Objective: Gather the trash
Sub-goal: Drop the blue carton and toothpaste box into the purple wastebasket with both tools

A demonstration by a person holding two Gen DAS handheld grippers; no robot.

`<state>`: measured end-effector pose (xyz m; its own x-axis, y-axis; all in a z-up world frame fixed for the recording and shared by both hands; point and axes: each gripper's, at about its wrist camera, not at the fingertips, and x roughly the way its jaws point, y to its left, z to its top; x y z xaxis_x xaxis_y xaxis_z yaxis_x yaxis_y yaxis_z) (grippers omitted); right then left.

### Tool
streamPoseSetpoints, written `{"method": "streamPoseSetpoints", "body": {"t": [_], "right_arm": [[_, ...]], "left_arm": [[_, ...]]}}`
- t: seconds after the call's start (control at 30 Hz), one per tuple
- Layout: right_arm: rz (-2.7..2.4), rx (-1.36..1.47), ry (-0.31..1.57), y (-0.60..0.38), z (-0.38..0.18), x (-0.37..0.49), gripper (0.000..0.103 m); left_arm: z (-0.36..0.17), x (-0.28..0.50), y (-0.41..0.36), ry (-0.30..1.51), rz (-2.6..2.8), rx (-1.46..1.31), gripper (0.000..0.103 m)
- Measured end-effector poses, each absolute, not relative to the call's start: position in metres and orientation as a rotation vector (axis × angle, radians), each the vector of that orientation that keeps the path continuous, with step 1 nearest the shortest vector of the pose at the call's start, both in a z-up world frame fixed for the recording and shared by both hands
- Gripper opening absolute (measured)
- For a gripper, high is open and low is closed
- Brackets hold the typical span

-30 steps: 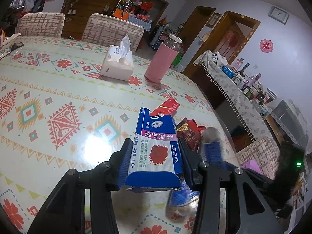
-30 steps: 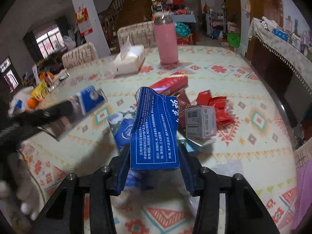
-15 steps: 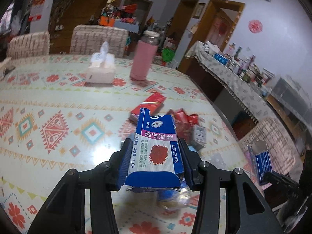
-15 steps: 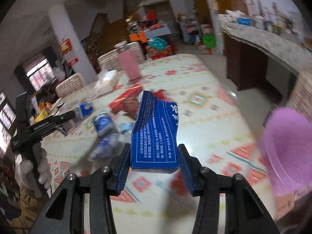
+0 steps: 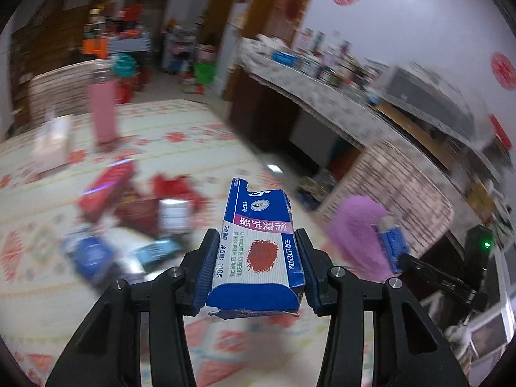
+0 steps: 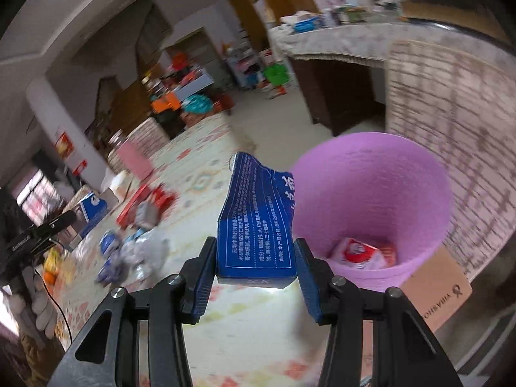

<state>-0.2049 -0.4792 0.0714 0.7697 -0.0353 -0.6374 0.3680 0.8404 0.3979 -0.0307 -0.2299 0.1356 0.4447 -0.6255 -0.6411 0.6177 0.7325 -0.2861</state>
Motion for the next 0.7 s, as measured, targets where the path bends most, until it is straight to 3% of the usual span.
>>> {"method": "streamPoseSetpoints", "body": {"t": [0.43, 0.53, 0.6, 0.7], "right_arm": [[-0.349, 0.653, 0.608, -0.567, 0.057, -0.237, 0.052], [-0.364, 0.651, 0.608, -0.578, 0.054, -0.23, 0.052], [-0.374, 0.658, 0.602, -0.58, 0.053, -0.229, 0.066], [-0.379, 0.66, 0.583, -0.579, 0.052, -0.232, 0.076]], "left_arm": [[0.129, -0.047, -0.431, 0.867, -1.02, 0.1, 0.046], [0.123, -0.047, -0.452, 0.886, -1.026, 0.113, 0.056], [0.119, -0.045, -0.452, 0.9, -1.023, 0.085, 0.072], [0.117, -0.043, -0.444, 0.911, -1.007, 0.071, 0.074]]}}
